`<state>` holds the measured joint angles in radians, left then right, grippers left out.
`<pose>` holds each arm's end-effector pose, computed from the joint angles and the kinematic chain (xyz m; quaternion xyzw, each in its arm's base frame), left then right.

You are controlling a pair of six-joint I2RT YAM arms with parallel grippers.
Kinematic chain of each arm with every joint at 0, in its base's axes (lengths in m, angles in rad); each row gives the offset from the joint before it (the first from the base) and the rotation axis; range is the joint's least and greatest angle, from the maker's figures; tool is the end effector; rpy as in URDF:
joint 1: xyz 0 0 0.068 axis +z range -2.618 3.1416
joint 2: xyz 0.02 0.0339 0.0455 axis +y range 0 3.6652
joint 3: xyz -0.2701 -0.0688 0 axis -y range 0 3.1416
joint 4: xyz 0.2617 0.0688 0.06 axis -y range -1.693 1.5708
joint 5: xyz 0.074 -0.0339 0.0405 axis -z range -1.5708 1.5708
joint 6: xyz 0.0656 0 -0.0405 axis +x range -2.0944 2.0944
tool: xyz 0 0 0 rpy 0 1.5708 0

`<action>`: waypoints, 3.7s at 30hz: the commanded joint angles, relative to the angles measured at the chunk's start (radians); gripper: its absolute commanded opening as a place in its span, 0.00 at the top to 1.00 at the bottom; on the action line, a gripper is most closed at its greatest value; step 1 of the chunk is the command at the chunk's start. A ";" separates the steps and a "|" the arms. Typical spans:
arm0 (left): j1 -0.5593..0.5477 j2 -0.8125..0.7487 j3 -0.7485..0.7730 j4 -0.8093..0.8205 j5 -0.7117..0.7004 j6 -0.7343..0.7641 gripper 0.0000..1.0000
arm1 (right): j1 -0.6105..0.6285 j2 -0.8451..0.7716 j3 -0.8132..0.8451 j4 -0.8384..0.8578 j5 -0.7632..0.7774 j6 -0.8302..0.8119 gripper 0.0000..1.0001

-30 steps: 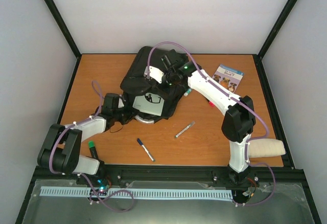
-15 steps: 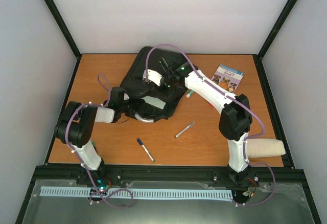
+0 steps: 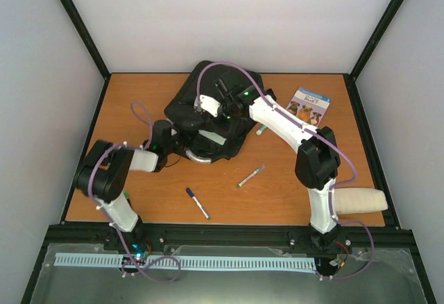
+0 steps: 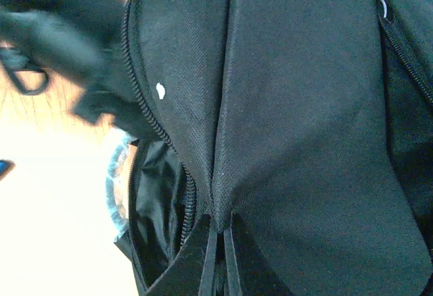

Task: Pack the student bag
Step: Place the book in the student bag, then move the book to the center of the board.

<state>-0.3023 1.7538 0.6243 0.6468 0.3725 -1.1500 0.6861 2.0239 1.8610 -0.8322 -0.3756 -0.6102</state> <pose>0.3316 -0.1284 0.1054 -0.2584 0.8058 -0.4562 0.2751 0.3559 0.3225 0.2598 -0.6109 0.7190 0.1895 0.2719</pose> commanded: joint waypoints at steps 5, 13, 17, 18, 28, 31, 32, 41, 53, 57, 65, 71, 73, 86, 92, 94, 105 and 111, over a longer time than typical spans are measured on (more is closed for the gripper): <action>-0.133 -0.426 -0.209 -0.116 -0.286 0.002 0.99 | 0.020 0.004 0.115 0.039 -0.004 0.040 0.97; -0.177 -0.397 -0.306 -0.013 -0.322 -0.046 0.99 | 0.045 0.057 0.209 0.008 -0.052 0.052 0.97; -0.189 -0.250 -0.274 0.104 -0.296 -0.053 0.99 | 0.067 0.085 0.248 -0.010 -0.053 0.047 0.97; -0.190 -0.214 -0.260 0.122 -0.292 -0.053 0.99 | 0.072 0.090 0.251 -0.014 -0.054 0.046 0.97; -0.194 0.119 -0.058 0.353 -0.229 -0.079 0.99 | 0.085 0.100 0.241 -0.031 -0.083 0.034 0.97; -0.201 0.200 0.001 0.399 -0.215 -0.106 0.99 | 0.086 0.094 0.230 -0.031 -0.085 0.027 0.97; -0.205 0.216 0.017 0.408 -0.211 -0.109 0.99 | 0.086 0.091 0.226 -0.031 -0.083 0.026 0.97; -0.254 0.116 -0.031 0.337 -0.221 -0.048 0.99 | 0.073 0.054 0.163 -0.015 -0.027 -0.020 0.97; -0.267 -0.460 -0.240 -0.347 -0.248 0.116 0.88 | 0.019 -0.031 -0.088 -0.025 0.018 -0.125 0.88; -0.267 -0.712 -0.280 -0.647 -0.290 0.139 0.71 | 0.002 -0.084 -0.193 -0.020 -0.002 -0.110 0.74; -0.253 -1.060 -0.257 -1.035 -0.390 0.176 0.23 | -0.171 -0.233 -0.315 -0.032 -0.140 -0.026 0.44; -0.211 -0.875 -0.093 -1.043 -0.322 0.317 0.18 | -0.450 -0.290 -0.356 -0.005 -0.167 0.093 0.40; -0.204 -0.774 -0.005 -1.029 -0.284 0.389 0.17 | -0.545 -0.297 -0.375 0.013 -0.150 0.121 0.40; -0.201 -0.192 0.508 -0.995 -0.109 0.536 0.19 | -0.780 -0.196 -0.435 0.057 0.132 0.047 0.38; -0.210 -0.049 0.606 -0.976 -0.011 0.517 0.23 | -0.775 -0.105 -0.408 0.080 0.220 -0.013 0.26; -0.219 -0.037 0.612 -0.971 -0.010 0.515 0.23 | -0.767 -0.074 -0.387 0.085 0.245 -0.038 0.25; -0.266 -0.018 0.627 -0.972 0.002 0.532 0.23 | -0.698 0.008 -0.376 0.125 0.293 -0.198 0.22; -0.273 -0.014 0.637 -0.977 0.004 0.529 0.23 | -0.673 0.050 -0.370 0.150 0.330 -0.223 0.24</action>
<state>-0.5655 1.7309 1.2201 -0.3370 0.3611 -0.6426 -0.0006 2.0369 1.4673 -0.7101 -0.0830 -0.7929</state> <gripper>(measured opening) 0.771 0.773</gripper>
